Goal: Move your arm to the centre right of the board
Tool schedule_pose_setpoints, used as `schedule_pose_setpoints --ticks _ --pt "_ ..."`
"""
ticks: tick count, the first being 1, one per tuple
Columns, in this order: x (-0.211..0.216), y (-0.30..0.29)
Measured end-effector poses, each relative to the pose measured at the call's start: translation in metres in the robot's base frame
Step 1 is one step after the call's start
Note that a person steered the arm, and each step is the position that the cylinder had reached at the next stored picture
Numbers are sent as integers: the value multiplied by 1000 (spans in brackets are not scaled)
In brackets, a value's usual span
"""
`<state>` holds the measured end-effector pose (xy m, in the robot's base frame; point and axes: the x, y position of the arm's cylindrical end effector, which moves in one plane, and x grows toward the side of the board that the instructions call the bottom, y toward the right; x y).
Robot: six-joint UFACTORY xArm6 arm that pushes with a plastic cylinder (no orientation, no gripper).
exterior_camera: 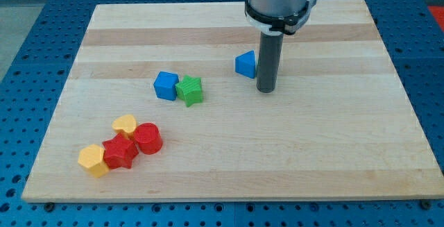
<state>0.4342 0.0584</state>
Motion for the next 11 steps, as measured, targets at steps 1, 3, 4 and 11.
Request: schedule_pose_setpoints --ticks 1,3,4,11 --pt "-5 -28" --pt "-32 -108" --pt "-67 -111" --pt "46 163"
